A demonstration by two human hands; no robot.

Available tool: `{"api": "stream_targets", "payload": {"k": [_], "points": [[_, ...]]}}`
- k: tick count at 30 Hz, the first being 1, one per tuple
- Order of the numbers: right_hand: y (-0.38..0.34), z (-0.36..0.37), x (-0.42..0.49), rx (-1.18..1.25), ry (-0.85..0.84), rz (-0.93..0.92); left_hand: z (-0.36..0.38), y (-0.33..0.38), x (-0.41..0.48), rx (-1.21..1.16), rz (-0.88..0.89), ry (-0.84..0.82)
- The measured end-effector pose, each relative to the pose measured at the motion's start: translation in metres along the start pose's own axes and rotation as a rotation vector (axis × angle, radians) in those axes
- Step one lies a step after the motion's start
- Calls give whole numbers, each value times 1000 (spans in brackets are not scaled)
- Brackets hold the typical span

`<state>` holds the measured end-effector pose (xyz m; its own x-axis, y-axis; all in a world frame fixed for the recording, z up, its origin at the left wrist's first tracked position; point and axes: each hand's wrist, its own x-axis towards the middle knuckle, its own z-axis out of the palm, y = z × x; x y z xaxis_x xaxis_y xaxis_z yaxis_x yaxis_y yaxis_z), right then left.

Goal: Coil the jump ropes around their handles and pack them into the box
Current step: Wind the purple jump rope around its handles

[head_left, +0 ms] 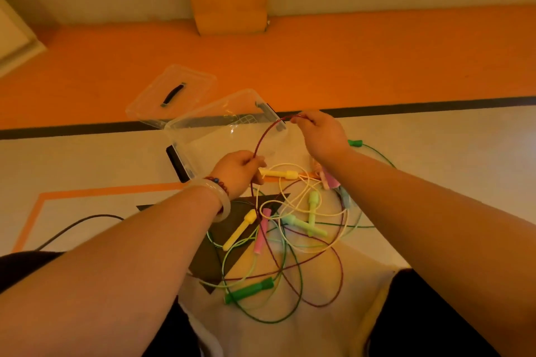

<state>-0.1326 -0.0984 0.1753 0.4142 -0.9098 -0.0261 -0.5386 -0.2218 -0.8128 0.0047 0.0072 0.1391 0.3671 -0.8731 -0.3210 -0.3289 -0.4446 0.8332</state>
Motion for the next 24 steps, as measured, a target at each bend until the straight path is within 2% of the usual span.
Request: {"api": "stream_targets", "payload": {"k": [2, 4, 7, 12, 15, 17, 20, 22, 24], "points": [[-8, -18, 5, 15, 13, 78, -19, 6, -7, -113, -11, 83], [-11, -31, 9, -109, -13, 129, -36, 18, -12, -157, -15, 154], [-20, -38, 4, -259, -130, 155, -51, 39, -20, 3, 76, 147], [-43, -41, -27, -193, -351, -56, -50, 70, -43, 196, 226, 65], [-46, -38, -39, 20, -422, -138, -40, 75, -49, 231, 276, 49], [-47, -35, -46, 67, -376, -132, -33, 75, -50, 221, 295, 48], [-44, -32, -49, -46, -259, -173, -28, 73, -51, 198, 311, 14], [-45, -32, -47, -63, -189, -188, -33, 70, -48, 141, 257, -16], [-45, -37, -43, 29, -83, -139, -46, 65, -43, 57, 134, -70]]}}
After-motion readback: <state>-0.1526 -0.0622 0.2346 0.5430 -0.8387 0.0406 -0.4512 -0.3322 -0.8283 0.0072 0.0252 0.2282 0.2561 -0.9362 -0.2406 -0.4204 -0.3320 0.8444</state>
